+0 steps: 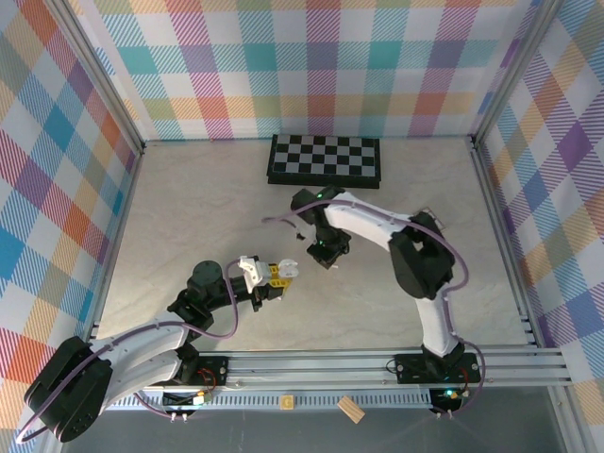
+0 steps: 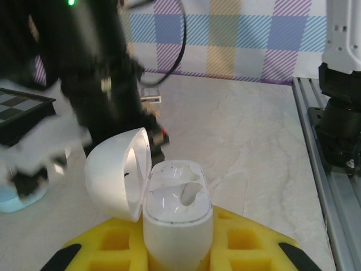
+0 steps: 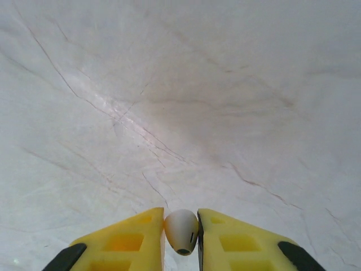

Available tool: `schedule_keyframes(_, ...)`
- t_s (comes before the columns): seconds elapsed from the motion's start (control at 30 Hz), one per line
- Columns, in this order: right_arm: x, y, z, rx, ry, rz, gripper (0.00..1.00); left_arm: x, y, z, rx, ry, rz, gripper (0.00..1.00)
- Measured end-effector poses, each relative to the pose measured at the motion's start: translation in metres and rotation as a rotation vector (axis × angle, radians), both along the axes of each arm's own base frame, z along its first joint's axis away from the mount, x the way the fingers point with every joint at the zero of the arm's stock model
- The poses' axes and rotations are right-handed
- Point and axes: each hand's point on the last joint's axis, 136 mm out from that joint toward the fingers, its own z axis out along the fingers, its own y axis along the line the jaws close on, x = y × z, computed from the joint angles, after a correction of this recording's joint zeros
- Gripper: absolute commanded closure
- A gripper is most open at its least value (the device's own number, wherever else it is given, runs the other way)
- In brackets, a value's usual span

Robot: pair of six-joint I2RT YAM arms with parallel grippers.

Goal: Insert the wireless bluetooth earbuds into the charging case

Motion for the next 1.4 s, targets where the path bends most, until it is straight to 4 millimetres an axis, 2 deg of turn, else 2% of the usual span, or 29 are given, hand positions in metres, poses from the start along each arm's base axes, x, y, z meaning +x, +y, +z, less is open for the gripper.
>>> schedule_keyframes(0.17,0.017,0.001,0.058,0.223,-0.149,-0.099,0.78,0.013,0.001,0.0,-0.001,-0.004,0.056,0.87)
schedule_keyframes(0.3,0.019,0.007,0.094,0.379,-0.223,-0.137,0.77,0.025,0.001,0.0,-0.01,-0.004,0.104,0.87)
schedule_keyframes(0.4,0.017,0.017,0.117,0.506,-0.254,-0.154,0.78,0.034,-0.001,0.0,-0.008,-0.004,0.135,0.88)
schedule_keyframes(0.53,0.007,0.03,0.147,0.685,-0.255,-0.173,0.79,0.046,-0.007,0.01,-0.019,-0.029,0.171,0.88)
schedule_keyframes(0.67,-0.005,0.045,0.168,0.852,-0.22,-0.177,0.79,0.054,-0.015,0.014,-0.022,-0.041,0.188,0.88)
schedule_keyframes(0.77,-0.011,0.056,0.176,0.947,-0.18,-0.179,0.79,0.06,-0.021,0.016,-0.025,-0.045,0.194,0.88)
schedule_keyframes(0.9,-0.016,0.066,0.177,1.021,-0.127,-0.187,0.79,0.066,-0.024,0.018,-0.035,-0.053,0.207,0.89)
schedule_keyframes(1.1,-0.016,0.068,0.174,1.053,-0.098,-0.209,0.79,0.068,-0.024,0.026,-0.071,-0.06,0.216,0.89)
schedule_keyframes(1.4,-0.012,0.07,0.18,1.082,-0.109,-0.209,0.79,0.067,-0.024,0.036,-0.098,-0.077,0.217,0.9)
